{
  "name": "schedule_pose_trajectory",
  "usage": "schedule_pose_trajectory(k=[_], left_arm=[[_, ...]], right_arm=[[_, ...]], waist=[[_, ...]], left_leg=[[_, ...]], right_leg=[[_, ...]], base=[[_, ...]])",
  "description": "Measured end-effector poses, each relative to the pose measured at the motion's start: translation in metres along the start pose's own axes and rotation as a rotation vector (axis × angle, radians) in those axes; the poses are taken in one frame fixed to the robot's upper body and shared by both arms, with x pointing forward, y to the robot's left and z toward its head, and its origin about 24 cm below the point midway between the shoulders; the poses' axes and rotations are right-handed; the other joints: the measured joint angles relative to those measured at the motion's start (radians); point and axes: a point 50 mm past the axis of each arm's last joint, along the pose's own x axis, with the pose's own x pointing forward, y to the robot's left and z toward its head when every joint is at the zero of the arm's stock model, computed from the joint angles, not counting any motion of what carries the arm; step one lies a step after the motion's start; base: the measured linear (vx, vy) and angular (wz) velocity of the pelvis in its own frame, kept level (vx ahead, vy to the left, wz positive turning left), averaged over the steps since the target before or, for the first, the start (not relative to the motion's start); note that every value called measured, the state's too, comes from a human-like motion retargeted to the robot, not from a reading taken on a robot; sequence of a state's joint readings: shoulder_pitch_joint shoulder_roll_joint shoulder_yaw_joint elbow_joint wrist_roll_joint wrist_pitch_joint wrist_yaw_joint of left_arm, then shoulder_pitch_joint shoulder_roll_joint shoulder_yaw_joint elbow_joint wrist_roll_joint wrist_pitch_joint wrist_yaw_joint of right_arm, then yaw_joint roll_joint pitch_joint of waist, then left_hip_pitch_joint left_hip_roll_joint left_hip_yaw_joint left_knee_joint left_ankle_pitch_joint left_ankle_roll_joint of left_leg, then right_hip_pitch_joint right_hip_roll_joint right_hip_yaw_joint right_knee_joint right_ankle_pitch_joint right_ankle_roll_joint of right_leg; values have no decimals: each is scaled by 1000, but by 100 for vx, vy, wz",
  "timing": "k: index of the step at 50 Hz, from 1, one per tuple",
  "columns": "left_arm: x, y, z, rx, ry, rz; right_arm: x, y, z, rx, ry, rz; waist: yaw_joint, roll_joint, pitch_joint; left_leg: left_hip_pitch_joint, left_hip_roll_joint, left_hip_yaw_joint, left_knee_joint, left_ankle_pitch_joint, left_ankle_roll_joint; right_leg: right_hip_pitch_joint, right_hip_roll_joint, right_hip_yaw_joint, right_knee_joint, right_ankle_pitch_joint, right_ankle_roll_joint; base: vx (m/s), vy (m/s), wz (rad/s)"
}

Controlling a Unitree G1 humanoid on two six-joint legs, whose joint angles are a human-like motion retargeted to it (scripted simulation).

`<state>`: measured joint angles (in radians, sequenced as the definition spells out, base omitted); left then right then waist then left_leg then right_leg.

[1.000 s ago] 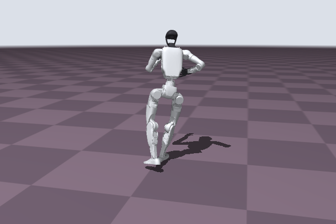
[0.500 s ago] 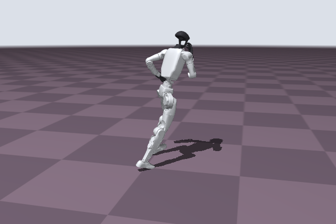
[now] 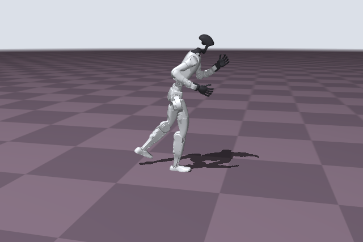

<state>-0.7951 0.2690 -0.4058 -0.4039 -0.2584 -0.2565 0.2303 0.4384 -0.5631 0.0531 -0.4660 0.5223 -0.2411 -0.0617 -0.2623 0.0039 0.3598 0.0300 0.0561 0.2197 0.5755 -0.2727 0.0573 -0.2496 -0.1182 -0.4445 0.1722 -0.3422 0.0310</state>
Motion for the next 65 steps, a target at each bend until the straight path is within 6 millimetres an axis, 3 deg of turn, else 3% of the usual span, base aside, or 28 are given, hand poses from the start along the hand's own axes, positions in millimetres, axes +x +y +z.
schedule_pose_trajectory(k=[1,2,3,5,7,9,11,13,17,19,20,22,25,28,29,30,33,36,39,40,42,45,47,53,57,60,65], left_arm=[[-16,8,-9,111,70,6],[-35,19,-17,245,152,22],[-58,35,-25,430,250,60],[-114,68,-29,687,480,123],[-165,92,-10,771,670,192],[-202,108,18,824,808,239],[-223,124,46,925,919,222],[-232,140,72,1055,1012,135],[-230,165,115,1243,1138,-38],[-227,176,134,1345,1176,-77],[-225,182,143,1406,1191,-91],[-215,196,154,1557,1204,-150],[-188,221,153,1773,1154,-213],[-169,229,134,1773,1063,-186],[-165,229,126,1744,1042,-192],[-163,227,117,1714,1027,-208],[-150,219,104,1672,957,-282],[-134,214,101,1680,885,-323],[-117,216,101,1702,855,-352],[-111,217,101,1720,855,-388],[-98,219,102,1753,866,-449],[-87,222,101,1758,904,-502],[-88,223,99,1721,949,-499],[-100,221,98,1618,1046,-528],[-105,220,103,1592,1074,-528],[-108,218,106,1567,1082,-520],[-107,214,107,1520,1101,-513]], right_arm=[[11,10,-11,178,-8,-3],[24,21,-16,230,-31,7],[41,28,-9,33,-107,27],[70,46,21,-137,-308,100],[88,60,61,-210,-516,180],[91,68,95,-205,-679,199],[87,68,119,-221,-798,183],[81,60,137,-328,-882,165],[73,41,158,-682,-923,193],[74,33,163,-849,-897,220],[76,29,164,-935,-876,229],[85,15,165,-1137,-807,217],[98,-17,168,-1370,-669,110],[102,-37,161,-1360,-583,16],[103,-39,157,-1349,-570,13],[104,-39,154,-1342,-558,21],[99,-37,154,-1346,-562,63],[92,-41,163,-1352,-539,81],[87,-54,173,-1359,-470,54],[84,-59,176,-1358,-439,50],[79,-70,180,-1356,-362,43],[73,-85,182,-1373,-256,35],[71,-94,181,-1385,-192,16],[63,-104,182,-1369,-148,-20],[60,-100,184,-1375,-158,-6],[60,-98,186,-1394,-160,11],[55,-102,194,-1392,-151,-21]], waist=[[24,-7,1],[47,-13,1],[69,-18,2],[118,-33,-1],[193,-68,-11],[300,-121,-19],[417,-169,-24],[529,-198,-25],[658,-173,-24],[667,-143,-17],[664,-126,-11],[640,-106,12],[615,-122,45],[574,-132,13],[543,-124,-7],[506,-110,-26],[384,-58,-74],[265,-28,-108],[168,-58,-142],[143,-70,-158],[138,-79,-182],[162,-75,-195],[188,-83,-195],[242,-93,-255],[260,-87,-297],[255,-51,-333],[218,-23,-380]], left_leg=[[-51,2,-18,132,-18,16],[-102,3,-35,258,-41,32],[-156,2,-48,370,-72,44],[-260,-1,-60,529,-128,70],[-352,-9,-51,562,-155,97],[-417,-23,-32,485,-163,114],[-456,-31,-16,319,-148,112],[-462,-25,-3,86,-107,91],[-407,24,31,-415,-48,7],[-390,48,55,-517,7,-28],[-385,59,53,-520,59,-36],[-397,62,5,-344,72,11],[-459,38,-24,10,-100,75],[-454,46,-13,138,-170,48],[-429,45,-21,105,-164,45],[-391,38,-36,35,-146,50],[-308,39,-89,-102,-86,31],[-240,21,-138,-213,-45,-11],[-183,-41,-168,-265,-61,-57],[-174,-54,-170,-248,-82,-90],[-147,-57,-173,-249,-127,-93],[-137,-41,-169,-177,-180,-76],[-129,-53,-180,-137,-171,-1],[-173,-23,-100,21,-150,-16],[-139,8,24,-120,-187,-42],[-118,18,69,-289,-137,-61],[-125,20,72,-321,-143,-20]], right_leg=[[-5,9,47,52,-44,-26],[-8,19,91,101,-84,-47],[-9,29,128,142,-115,-57],[7,46,197,192,-148,-58],[46,53,273,184,-138,-35],[103,44,353,140,-96,-5],[166,22,418,85,-37,30],[236,3,464,29,30,71],[426,7,519,-66,124,127],[514,15,537,-46,127,126],[548,21,544,-11,122,116],[538,27,548,217,106,99],[381,16,576,722,95,117],[213,5,572,976,33,104],[164,8,557,989,4,69],[119,13,538,979,-29,15],[44,9,427,778,-48,-17],[57,-17,284,365,8,22],[79,-78,176,-10,136,109],[78,-97,155,-75,183,134],[71,-105,157,-80,207,136],[96,-94,167,-38,136,116],[112,-97,186,-28,134,111],[143,-93,217,5,103,125],[172,-78,210,-2,87,156],[207,-43,183,-26,72,154],[245,-30,116,-60,50,135]], base=[[79,-12,-227],[78,-8,-224],[79,-6,-224],[81,-3,-226],[84,0,-233],[87,4,-235],[90,11,-206],[93,20,-170],[96,33,-105],[95,39,-29],[91,38,12],[85,36,41],[75,27,47],[67,14,28],[54,10,48],[46,9,69],[46,3,86],[48,-6,104],[51,-16,106],[52,-19,72],[45,-20,21],[37,-20,-26],[32,-19,-40],[33,-14,-28],[28,-5,-9],[24,0,23],[18,3,62]])
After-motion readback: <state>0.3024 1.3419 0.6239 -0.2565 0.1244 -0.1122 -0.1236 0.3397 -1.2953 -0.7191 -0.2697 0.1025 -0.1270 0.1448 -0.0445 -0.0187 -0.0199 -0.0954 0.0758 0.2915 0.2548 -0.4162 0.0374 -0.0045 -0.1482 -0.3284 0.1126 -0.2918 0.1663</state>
